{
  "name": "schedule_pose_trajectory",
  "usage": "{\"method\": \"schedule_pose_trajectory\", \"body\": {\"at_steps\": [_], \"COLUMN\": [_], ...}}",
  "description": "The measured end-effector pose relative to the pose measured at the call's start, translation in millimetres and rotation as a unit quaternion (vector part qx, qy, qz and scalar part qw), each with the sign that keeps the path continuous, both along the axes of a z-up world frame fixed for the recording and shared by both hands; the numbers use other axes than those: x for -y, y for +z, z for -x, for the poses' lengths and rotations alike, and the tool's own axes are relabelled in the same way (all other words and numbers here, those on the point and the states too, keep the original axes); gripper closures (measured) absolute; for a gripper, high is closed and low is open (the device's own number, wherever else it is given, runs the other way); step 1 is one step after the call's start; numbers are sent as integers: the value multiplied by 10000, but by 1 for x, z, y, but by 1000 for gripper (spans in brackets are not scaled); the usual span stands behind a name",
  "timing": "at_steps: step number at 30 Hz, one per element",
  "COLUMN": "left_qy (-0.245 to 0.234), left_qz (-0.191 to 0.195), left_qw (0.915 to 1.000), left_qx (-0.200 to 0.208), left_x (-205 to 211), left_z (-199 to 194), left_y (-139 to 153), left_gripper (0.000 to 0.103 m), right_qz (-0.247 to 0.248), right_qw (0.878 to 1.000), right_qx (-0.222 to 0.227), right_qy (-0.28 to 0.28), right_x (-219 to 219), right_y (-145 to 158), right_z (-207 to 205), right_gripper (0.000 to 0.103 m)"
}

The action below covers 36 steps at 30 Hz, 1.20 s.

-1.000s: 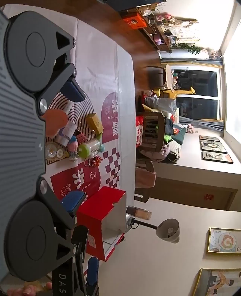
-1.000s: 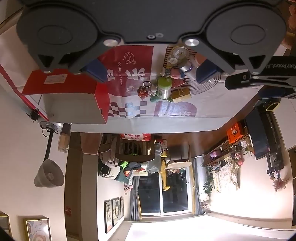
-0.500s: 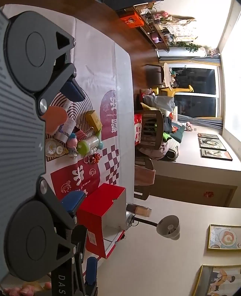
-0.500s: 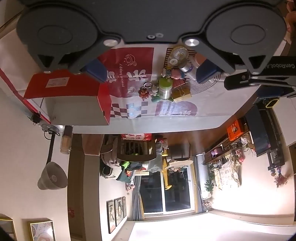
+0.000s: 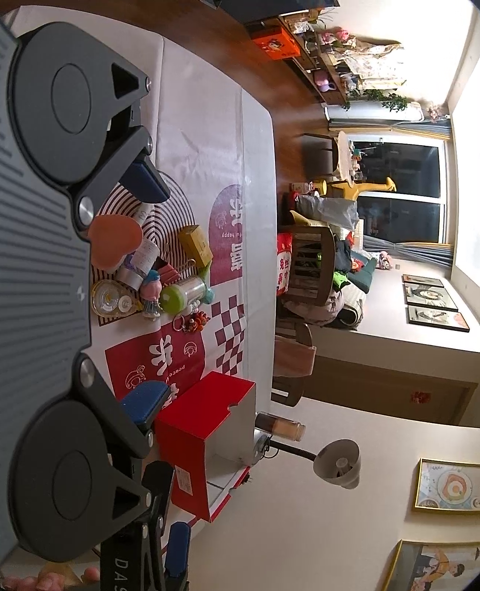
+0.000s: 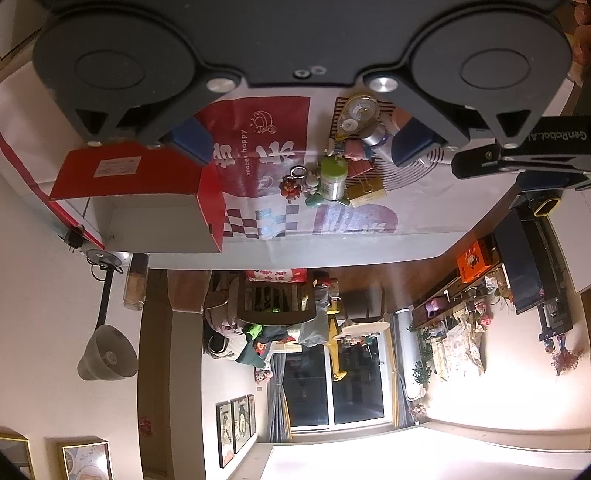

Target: Organize rigid objects

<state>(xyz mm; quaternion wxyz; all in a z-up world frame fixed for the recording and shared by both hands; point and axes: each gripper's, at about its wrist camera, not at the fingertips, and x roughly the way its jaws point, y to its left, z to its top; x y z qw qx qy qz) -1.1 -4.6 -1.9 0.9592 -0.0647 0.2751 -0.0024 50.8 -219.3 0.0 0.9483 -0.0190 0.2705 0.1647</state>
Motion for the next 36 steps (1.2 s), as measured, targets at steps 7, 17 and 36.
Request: {"method": "schedule_pose_trajectory", "body": {"at_steps": [7, 17, 36], "left_qy": [17, -60, 177], "left_qz": [19, 44, 327], "left_qw": [10000, 10000, 9992], "left_qx": [-7, -1, -123], "left_x": [-3, 0, -24], "left_z": [-1, -5, -25], "left_y": [-1, -1, -15], "left_gripper": [0, 0, 0], "right_qz": [0, 38, 265], "right_qw": [10000, 9998, 9979], "right_qx": [-15, -58, -181], "right_qy": [97, 169, 565], "right_x": [-4, -8, -28], "right_y": [-1, -2, -16], "right_z": [-3, -6, -26], "right_gripper": [0, 0, 0]}}
